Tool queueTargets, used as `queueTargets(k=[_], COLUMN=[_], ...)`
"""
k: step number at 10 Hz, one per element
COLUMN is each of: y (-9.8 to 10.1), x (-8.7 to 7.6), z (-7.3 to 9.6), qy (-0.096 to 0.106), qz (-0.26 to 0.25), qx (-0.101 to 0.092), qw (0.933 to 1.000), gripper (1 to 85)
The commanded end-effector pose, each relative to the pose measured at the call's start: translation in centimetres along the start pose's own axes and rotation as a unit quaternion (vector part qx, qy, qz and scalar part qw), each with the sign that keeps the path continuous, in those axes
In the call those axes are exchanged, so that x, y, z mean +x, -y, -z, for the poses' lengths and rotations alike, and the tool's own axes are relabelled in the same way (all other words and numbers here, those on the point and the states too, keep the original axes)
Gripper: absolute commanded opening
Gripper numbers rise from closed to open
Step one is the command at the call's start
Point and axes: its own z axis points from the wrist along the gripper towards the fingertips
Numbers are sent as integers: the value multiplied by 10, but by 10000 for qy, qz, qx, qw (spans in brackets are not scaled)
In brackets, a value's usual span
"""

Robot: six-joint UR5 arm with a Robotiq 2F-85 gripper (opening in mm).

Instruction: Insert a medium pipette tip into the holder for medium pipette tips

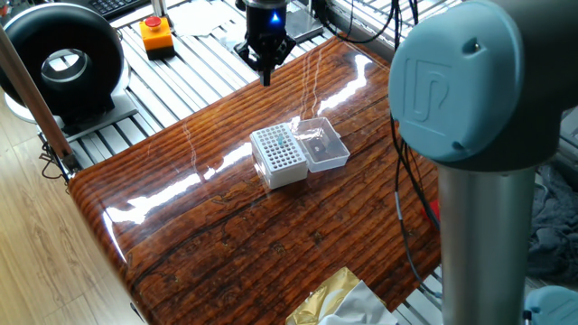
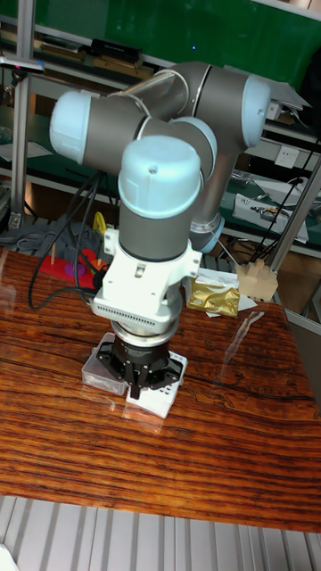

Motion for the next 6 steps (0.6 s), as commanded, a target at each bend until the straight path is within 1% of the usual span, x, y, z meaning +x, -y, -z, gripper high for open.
queueTargets(k=[1,2,3,4,5,6], y=[7,15,30,42,37,35], x=[2,0,-5,-9,-8,-8], z=[-7,-9,-9,-7,-8,-9], qy=[47,88,179,233,226,218], qz=[105,203,413,544,480,462], qx=[122,206,461,677,569,516], qw=[9999,9995,9979,9959,9970,9974], gripper=[10,10,10,10,10,10])
